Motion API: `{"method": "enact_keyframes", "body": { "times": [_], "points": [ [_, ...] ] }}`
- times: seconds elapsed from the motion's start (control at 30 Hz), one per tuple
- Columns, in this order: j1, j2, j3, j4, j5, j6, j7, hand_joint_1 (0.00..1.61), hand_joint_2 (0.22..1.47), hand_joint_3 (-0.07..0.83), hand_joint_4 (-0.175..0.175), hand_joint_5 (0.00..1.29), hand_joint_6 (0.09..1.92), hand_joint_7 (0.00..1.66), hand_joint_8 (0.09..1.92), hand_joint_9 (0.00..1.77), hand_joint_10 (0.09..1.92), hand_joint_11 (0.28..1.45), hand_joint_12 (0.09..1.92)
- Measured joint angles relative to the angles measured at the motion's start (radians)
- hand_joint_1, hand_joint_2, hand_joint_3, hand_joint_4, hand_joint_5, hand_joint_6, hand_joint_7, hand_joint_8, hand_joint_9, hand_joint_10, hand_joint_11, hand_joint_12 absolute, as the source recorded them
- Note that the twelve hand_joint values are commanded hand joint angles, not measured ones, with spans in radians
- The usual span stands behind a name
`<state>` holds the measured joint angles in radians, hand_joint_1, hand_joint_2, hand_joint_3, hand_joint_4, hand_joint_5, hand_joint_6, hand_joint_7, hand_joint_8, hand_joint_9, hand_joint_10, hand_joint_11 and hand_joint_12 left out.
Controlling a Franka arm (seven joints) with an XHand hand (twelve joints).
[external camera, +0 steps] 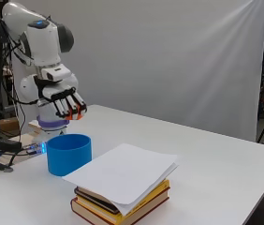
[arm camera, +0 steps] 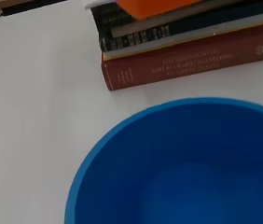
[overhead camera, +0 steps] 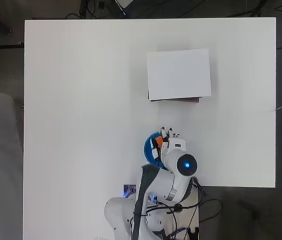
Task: Teleoperate dual arm-hand system to pick and place objects
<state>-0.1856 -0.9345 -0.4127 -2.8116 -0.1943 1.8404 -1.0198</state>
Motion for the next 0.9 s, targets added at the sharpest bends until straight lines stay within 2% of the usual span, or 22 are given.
{"method": "enact_keyframes", "body": {
  "times": [0.17,0.33,0.37,0.4,0.43,0.47,0.5,0.57,0.7,0.9],
  "points": [
    [-0.026,-0.047,-0.020,-0.098,0.003,-0.011,-0.023,0.90,1.24,0.002,0.175,0.73,1.38,0.96,1.90,1.29,1.92,0.99,1.83],
    [-0.022,-0.030,-0.033,-0.080,0.007,-0.005,-0.022,0.90,1.25,0.000,0.175,0.72,1.39,0.96,1.92,1.30,1.92,0.98,1.84],
    [-0.019,-0.018,-0.032,-0.073,0.007,-0.001,-0.016,0.76,1.19,-0.007,0.120,0.54,0.99,0.74,1.38,1.05,1.40,0.80,1.34],
    [-0.016,-0.004,-0.031,-0.065,0.007,0.003,-0.011,0.52,1.07,-0.015,0.068,0.32,0.57,0.44,0.80,0.68,0.86,0.62,0.81],
    [-0.012,0.016,-0.027,-0.054,0.005,0.005,0.000,0.29,0.99,-0.012,0.035,0.17,0.30,0.23,0.42,0.41,0.47,0.49,0.44],
    [-0.007,0.041,-0.021,-0.040,0.006,0.001,0.018,0.15,0.95,-0.008,0.018,0.08,0.15,0.12,0.21,0.26,0.26,0.42,0.23],
    [-0.002,0.071,-0.015,-0.024,0.006,-0.004,0.040,0.07,0.92,-0.005,0.011,0.04,0.09,0.05,0.10,0.18,0.14,0.39,0.12],
    [0.003,0.144,-0.007,0.002,0.005,-0.008,0.085,0.02,0.90,-0.002,0.015,0.01,0.09,0.01,0.09,0.13,0.09,0.37,0.09],
    [0.008,0.236,0.011,0.023,0.000,0.000,0.122,0.00,0.94,0.006,0.027,0.00,0.09,0.07,0.09,0.23,0.09,0.39,0.09],
    [-0.001,0.185,0.067,0.034,-0.023,0.039,0.151,0.00,0.98,0.008,0.019,0.04,0.09,0.12,0.09,0.27,0.09,0.40,0.09]
  ]
}}
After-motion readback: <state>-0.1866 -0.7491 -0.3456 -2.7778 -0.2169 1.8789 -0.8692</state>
